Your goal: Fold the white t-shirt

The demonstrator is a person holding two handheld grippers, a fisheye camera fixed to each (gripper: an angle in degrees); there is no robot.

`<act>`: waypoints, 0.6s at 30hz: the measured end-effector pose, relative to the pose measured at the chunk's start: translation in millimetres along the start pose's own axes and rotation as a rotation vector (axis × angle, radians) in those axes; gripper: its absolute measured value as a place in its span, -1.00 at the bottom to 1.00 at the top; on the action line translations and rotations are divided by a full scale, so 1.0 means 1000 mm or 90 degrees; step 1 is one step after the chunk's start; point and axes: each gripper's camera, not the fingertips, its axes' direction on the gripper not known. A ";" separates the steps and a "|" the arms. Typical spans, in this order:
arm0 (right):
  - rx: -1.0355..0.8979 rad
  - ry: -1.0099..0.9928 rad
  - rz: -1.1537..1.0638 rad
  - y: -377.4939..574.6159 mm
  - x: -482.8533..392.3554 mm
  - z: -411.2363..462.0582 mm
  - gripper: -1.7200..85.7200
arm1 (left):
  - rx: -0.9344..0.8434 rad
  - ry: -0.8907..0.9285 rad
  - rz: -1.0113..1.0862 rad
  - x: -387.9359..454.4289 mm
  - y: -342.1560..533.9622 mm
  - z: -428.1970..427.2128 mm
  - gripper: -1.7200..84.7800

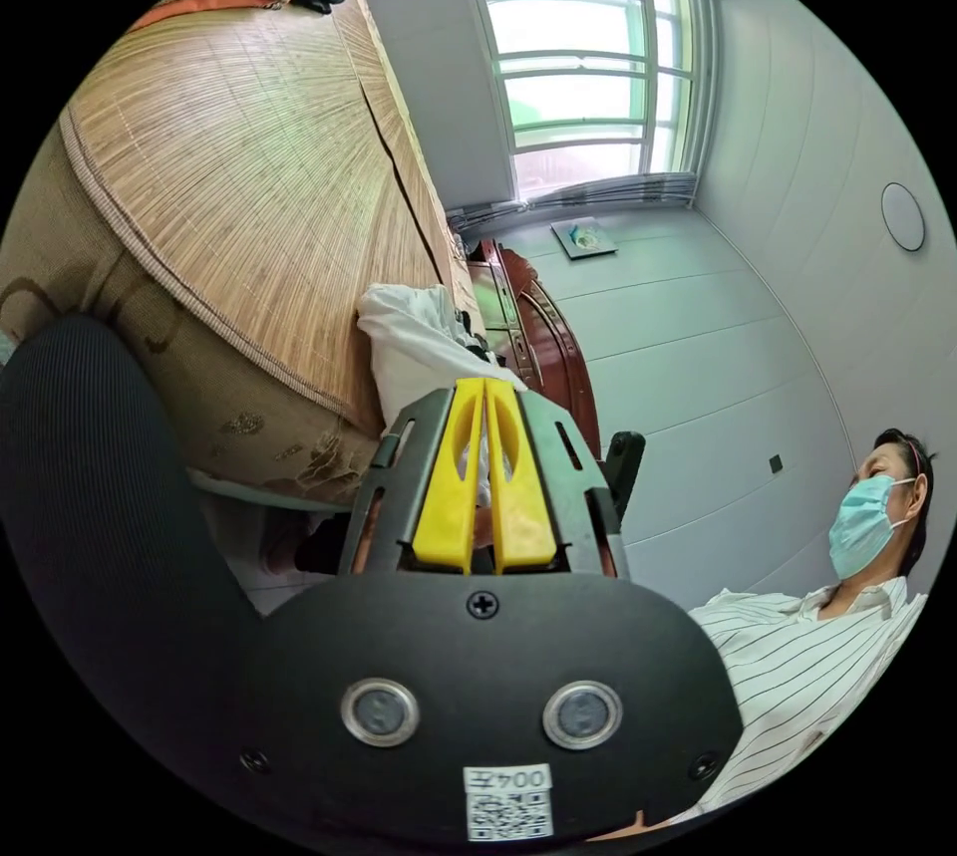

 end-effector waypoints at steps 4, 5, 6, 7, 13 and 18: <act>0.045 0.065 0.165 0.001 0.125 -0.048 -0.89 | 0.015 0.035 -0.017 -0.026 -0.001 -0.004 -0.96; 0.055 0.092 0.215 0.004 0.164 -0.063 -0.88 | 0.017 0.047 -0.019 -0.030 -0.001 -0.003 -0.96; 0.056 0.106 0.238 0.006 0.183 -0.069 -0.88 | 0.017 0.062 -0.020 -0.036 -0.001 -0.002 -0.96; 0.045 0.122 0.277 0.010 0.219 -0.077 -0.87 | 0.013 0.068 -0.015 -0.041 -0.001 0.001 -0.96; 0.017 0.132 0.351 0.027 0.280 -0.109 -0.73 | -0.003 0.066 0.009 -0.063 0.004 0.026 -0.96; 0.027 0.184 0.035 -0.021 0.168 -0.090 -0.66 | -0.042 -0.013 0.022 -0.081 0.017 0.060 -0.96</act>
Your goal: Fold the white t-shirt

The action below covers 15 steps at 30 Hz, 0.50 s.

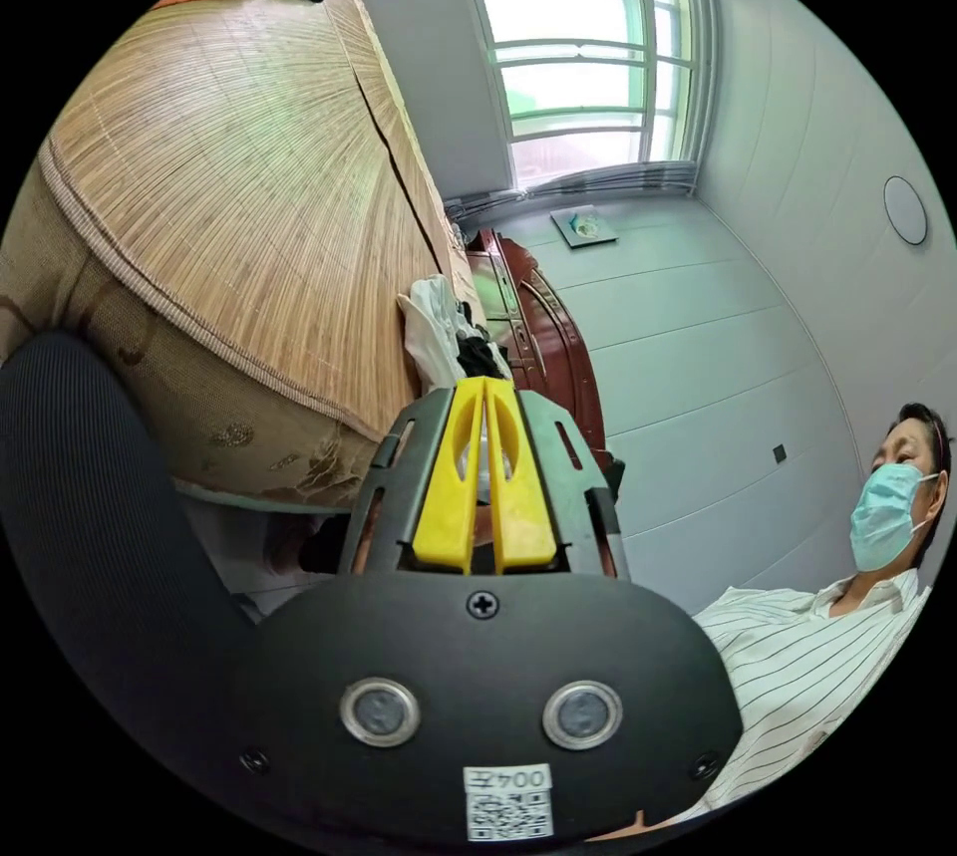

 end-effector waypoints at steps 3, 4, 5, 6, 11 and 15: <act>-0.043 0.092 -0.220 -0.022 -0.079 0.044 -0.65 | -0.035 -0.029 0.027 -0.005 0.011 0.023 -0.96; -0.066 0.114 -0.276 -0.030 -0.099 0.066 -0.66 | -0.043 -0.039 0.037 -0.006 0.018 0.029 -0.96; -0.090 0.131 -0.316 -0.038 -0.114 0.087 -0.68 | -0.046 -0.044 0.041 -0.007 0.022 0.033 -0.96; -0.099 0.144 -0.335 -0.042 -0.120 0.097 -0.69 | -0.051 -0.053 0.046 -0.011 0.030 0.038 -0.96; -0.186 0.219 -0.391 -0.082 -0.113 0.149 -0.94 | -0.049 -0.065 0.041 -0.036 0.064 0.053 -0.96; -0.106 0.034 -0.205 -0.133 -0.026 0.052 -0.96 | -0.059 -0.095 0.065 -0.054 0.093 0.075 -0.96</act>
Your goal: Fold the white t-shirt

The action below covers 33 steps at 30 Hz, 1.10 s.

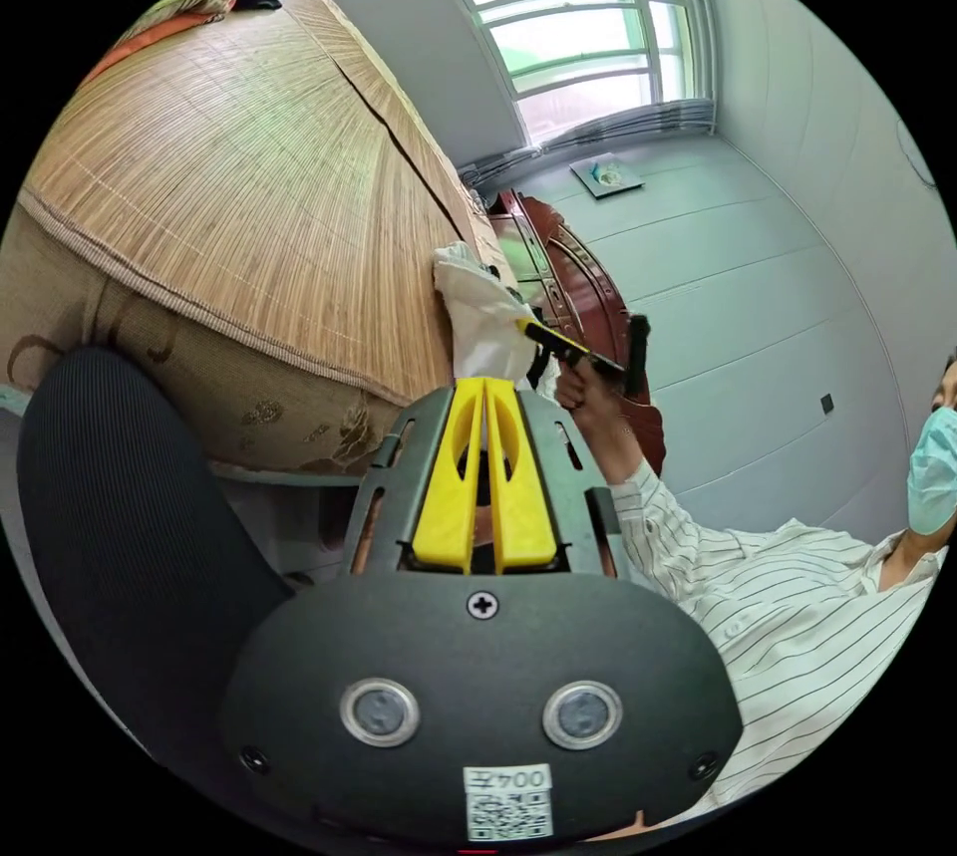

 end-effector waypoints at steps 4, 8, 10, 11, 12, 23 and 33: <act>0.124 -0.156 0.263 0.079 0.163 -0.111 -0.96 | -0.025 -0.015 0.040 -0.006 0.026 0.046 -0.96; 0.163 -0.197 0.515 0.230 0.295 -0.134 -0.95 | -0.061 -0.033 0.081 -0.004 0.053 0.100 -0.96; 0.150 -0.197 0.598 0.294 0.327 -0.124 -0.95 | -0.093 -0.055 0.114 0.001 0.075 0.141 -0.95; 0.147 -0.203 0.631 0.330 0.341 -0.115 -0.94 | -0.101 -0.062 0.124 0.002 0.081 0.152 -0.95; 0.144 -0.202 0.641 0.345 0.345 -0.110 -0.94 | -0.115 -0.077 0.144 0.006 0.091 0.173 -0.95; 0.181 -0.283 0.707 0.438 0.402 -0.071 -0.94 | -0.235 -0.456 0.668 0.090 0.158 0.461 -0.74; 0.240 -0.349 0.754 0.464 0.428 -0.068 -0.94 | -0.318 -0.774 1.190 0.085 0.232 0.763 -0.72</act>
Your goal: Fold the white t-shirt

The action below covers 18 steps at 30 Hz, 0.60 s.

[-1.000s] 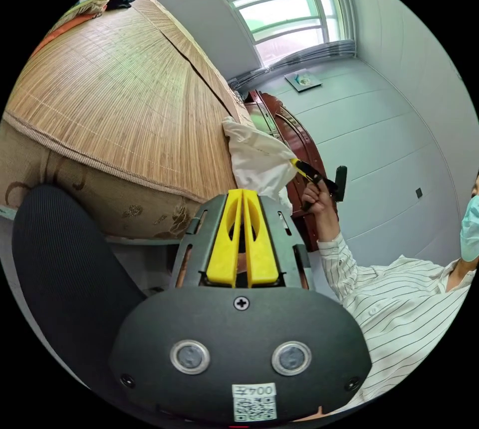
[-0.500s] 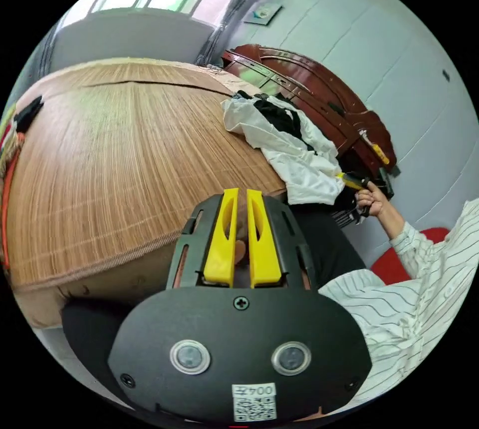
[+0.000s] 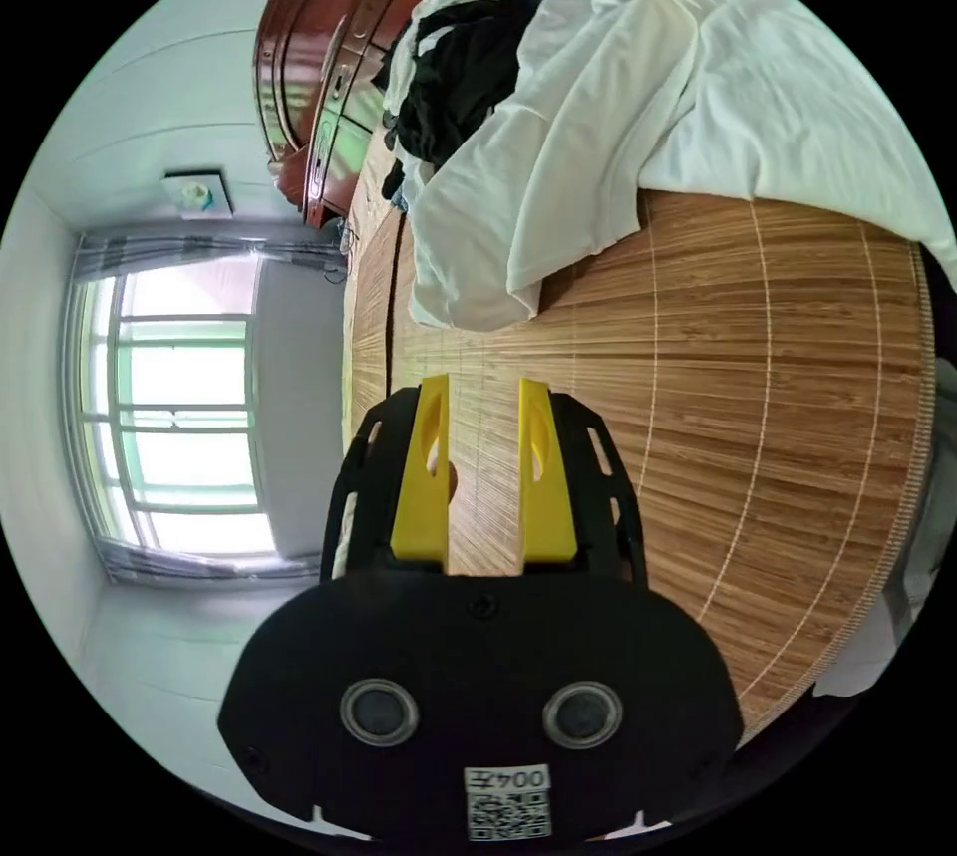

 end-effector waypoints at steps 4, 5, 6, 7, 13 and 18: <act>-0.003 -0.005 0.005 -0.005 -0.002 0.000 -0.94 | 0.013 0.011 0.061 0.044 -0.054 0.013 -0.70; -0.004 -0.007 0.006 -0.006 -0.004 -0.001 -0.94 | 0.016 0.012 0.061 0.048 -0.059 0.014 -0.70; -0.004 -0.009 0.007 -0.007 -0.005 -0.001 -0.95 | 0.022 0.013 0.056 0.054 -0.069 0.015 -0.70; -0.005 -0.010 0.008 -0.008 -0.008 0.000 -0.95 | 0.028 0.019 0.047 0.058 -0.079 0.016 -0.70; -0.010 -0.013 0.007 -0.006 -0.031 0.005 -0.95 | 0.051 -0.005 0.079 0.089 -0.133 0.017 -0.74; -0.007 0.009 -0.016 0.001 -0.071 0.007 -0.95 | 0.091 -0.029 0.027 0.075 -0.172 -0.004 -0.90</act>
